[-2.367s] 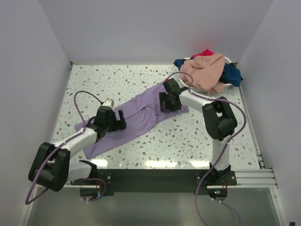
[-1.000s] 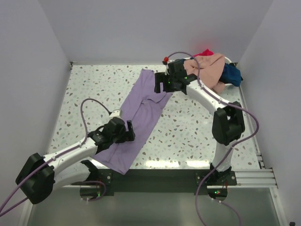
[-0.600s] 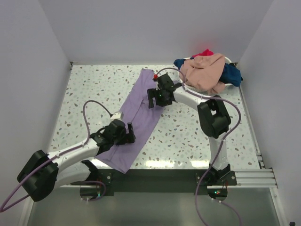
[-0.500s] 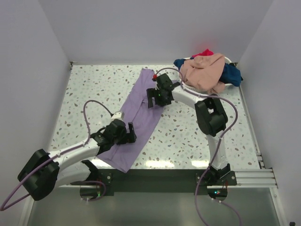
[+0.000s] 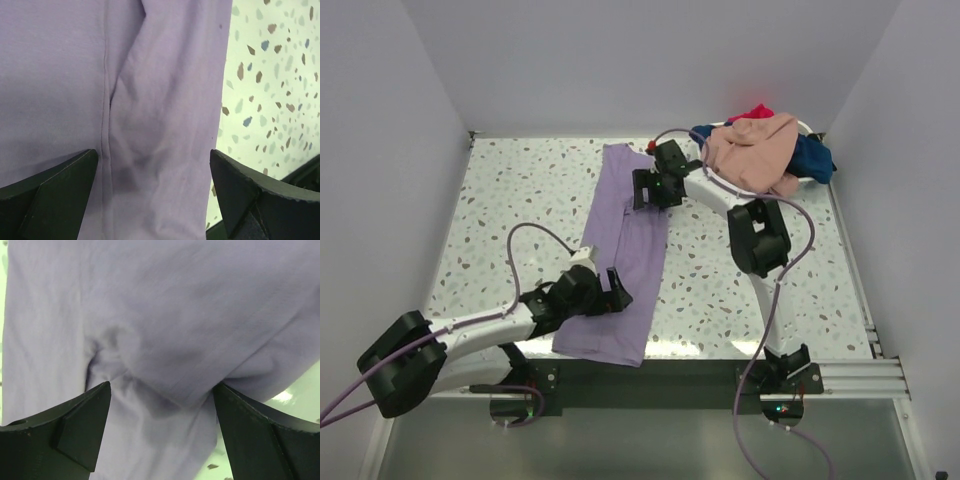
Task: Fold and stack the t-shirts
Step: Fold the tshirt
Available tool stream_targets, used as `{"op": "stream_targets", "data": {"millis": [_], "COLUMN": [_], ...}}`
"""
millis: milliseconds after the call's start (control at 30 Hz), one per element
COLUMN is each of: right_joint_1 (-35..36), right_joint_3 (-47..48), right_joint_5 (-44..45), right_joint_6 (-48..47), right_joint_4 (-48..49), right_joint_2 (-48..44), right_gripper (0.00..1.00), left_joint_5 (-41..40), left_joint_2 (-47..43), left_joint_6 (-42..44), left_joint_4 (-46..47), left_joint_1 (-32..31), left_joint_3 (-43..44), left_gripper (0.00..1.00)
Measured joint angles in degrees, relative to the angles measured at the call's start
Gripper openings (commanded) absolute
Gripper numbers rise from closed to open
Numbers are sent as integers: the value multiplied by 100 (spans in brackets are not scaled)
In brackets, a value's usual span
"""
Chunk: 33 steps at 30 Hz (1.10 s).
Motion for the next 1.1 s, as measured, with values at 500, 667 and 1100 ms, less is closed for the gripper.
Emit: {"op": "stream_targets", "data": {"millis": [500,667,1100], "right_joint_1": [-380,-446,-461], "right_joint_3": [1668,2162,-63], "right_joint_5": [-146,-267,-861], "right_joint_6": [-48,-155,-413], "right_joint_4": [-680,-741,208], "right_joint_2": [935,1209,-1526], "right_gripper": [89,89,93], "left_joint_5": [-20,-155,-1502], "left_joint_2": [1080,1102,-33], "left_joint_6": [-498,-323,160], "left_joint_4": [352,-15,-1357], "left_joint_1": [-752,-769,-791], "left_joint_3": [717,1040,1246], "left_gripper": [100,100,100]}}
